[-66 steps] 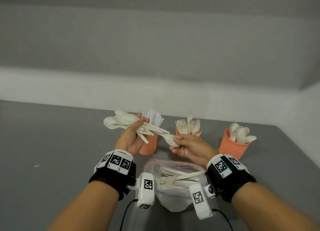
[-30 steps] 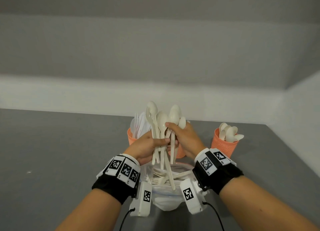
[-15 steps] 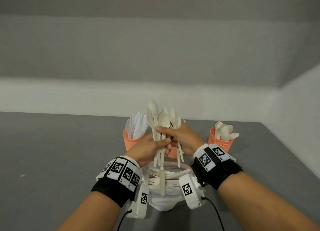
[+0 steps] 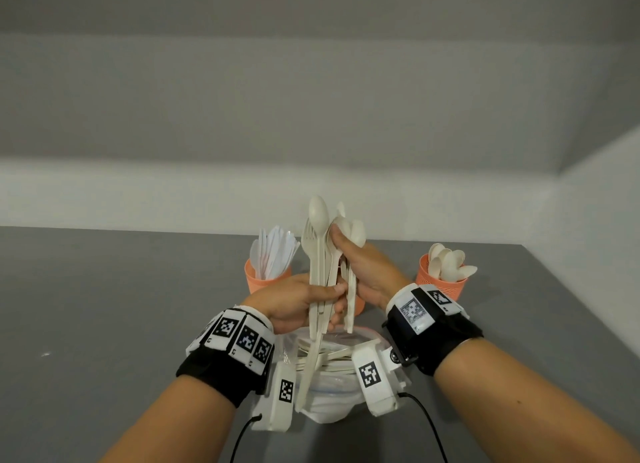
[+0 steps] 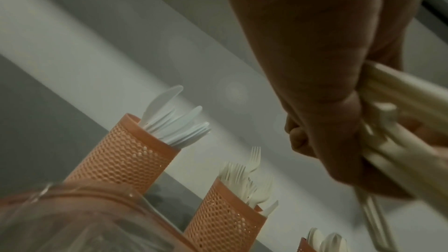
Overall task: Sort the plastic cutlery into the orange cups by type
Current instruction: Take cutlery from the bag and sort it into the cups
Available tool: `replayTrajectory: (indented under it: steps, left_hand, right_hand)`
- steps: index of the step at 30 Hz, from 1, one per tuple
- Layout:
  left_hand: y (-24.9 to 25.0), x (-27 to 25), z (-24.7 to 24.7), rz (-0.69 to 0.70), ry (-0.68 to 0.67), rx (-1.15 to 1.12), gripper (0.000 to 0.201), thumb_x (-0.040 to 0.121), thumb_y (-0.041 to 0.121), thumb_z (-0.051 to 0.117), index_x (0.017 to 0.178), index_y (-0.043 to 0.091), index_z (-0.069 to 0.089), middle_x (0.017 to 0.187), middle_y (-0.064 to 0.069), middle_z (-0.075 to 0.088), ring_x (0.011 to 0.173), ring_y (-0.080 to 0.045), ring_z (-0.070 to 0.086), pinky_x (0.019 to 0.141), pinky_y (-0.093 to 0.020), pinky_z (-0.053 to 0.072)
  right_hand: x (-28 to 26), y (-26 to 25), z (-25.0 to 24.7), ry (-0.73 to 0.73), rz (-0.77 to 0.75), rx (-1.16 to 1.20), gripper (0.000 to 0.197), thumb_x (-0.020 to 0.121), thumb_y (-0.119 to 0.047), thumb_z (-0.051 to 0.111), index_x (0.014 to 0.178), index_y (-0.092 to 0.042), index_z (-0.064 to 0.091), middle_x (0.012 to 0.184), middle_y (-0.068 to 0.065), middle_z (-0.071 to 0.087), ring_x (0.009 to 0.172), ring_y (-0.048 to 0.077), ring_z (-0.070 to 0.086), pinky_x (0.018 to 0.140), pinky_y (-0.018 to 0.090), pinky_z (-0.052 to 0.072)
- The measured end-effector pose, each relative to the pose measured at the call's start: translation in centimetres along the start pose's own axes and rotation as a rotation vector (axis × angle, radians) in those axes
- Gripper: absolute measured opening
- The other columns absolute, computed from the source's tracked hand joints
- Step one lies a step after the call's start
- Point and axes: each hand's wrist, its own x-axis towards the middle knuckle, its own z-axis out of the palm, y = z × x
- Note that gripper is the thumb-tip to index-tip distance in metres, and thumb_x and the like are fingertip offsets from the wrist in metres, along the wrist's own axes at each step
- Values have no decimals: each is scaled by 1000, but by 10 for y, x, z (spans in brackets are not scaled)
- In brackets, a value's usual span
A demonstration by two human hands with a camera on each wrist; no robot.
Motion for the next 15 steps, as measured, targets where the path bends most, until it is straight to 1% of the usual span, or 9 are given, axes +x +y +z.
replayTrajectory:
  steps: [2, 4, 5, 7, 8, 9, 11, 13, 15]
  left_hand:
    - [1, 0, 0, -35, -25, -23, 12, 91, 19, 49, 85, 9, 52, 63, -1, 51, 56, -13, 52, 57, -25, 49]
    - [1, 0, 1, -76, -43, -48, 17, 91, 25, 46, 85, 11, 54, 64, -1, 49, 56, -12, 51, 57, -24, 48]
    - [1, 0, 1, -89, -53, -50, 20, 94, 26, 44, 85, 11, 55, 64, -1, 48, 56, -12, 51, 57, -24, 48]
    - [1, 1, 3, -107, -60, -36, 25, 97, 26, 39, 86, 11, 55, 64, -2, 49, 57, -12, 52, 58, -24, 48]
    - [1, 2, 5, -112, -58, -29, 26, 97, 26, 38, 86, 10, 55, 64, -2, 49, 57, -12, 53, 58, -24, 49]
    - [1, 3, 6, -113, -54, -19, 26, 97, 25, 37, 86, 9, 55, 65, -2, 50, 57, -11, 53, 59, -23, 49]
    - [0, 5, 9, -112, -43, 14, 27, 96, 26, 39, 87, 7, 55, 65, -2, 50, 58, -11, 54, 60, -23, 50]
    - [-2, 9, 8, -123, -16, 31, 28, 95, 29, 42, 86, 7, 57, 65, -3, 52, 58, -11, 54, 62, -24, 50]
    - [-6, 14, 8, -133, 46, 6, 32, 95, 34, 41, 88, 7, 58, 66, -2, 55, 59, -12, 57, 64, -25, 52]
  right_hand:
    - [-2, -1, -1, -32, -7, 8, 41, 88, -44, 51, 97, -6, 64, 71, 5, 71, 67, 16, 70, 60, 27, 57]
    - [-6, -2, -3, -81, -7, 39, 40, 80, -43, 56, 94, -5, 64, 69, 5, 72, 64, 16, 70, 59, 29, 57]
    - [-8, -3, -4, -96, -1, 41, 35, 77, -38, 59, 91, -6, 64, 67, 5, 72, 62, 16, 70, 57, 29, 56]
    - [-9, -2, -5, -93, 8, 18, 13, 81, -18, 64, 87, -7, 64, 61, 4, 70, 59, 15, 68, 51, 26, 54]
    - [-8, -1, -6, -80, 8, 7, 5, 81, -9, 65, 86, -7, 65, 60, 4, 70, 59, 15, 68, 50, 25, 54]
    - [-8, 0, -6, -64, 9, -4, 5, 81, -3, 64, 85, -7, 66, 60, 5, 69, 59, 15, 68, 51, 25, 54]
    - [-8, 1, -7, -35, 5, -26, 8, 82, 0, 62, 85, -7, 65, 58, 4, 69, 58, 14, 68, 51, 25, 55]
    - [-8, 3, -8, -7, 7, -46, 7, 84, -2, 60, 85, -8, 64, 57, 3, 68, 55, 13, 67, 48, 25, 53]
    - [-5, 4, -12, 22, 8, -52, 5, 85, -5, 59, 87, -7, 63, 62, 7, 68, 60, 18, 67, 53, 29, 55]
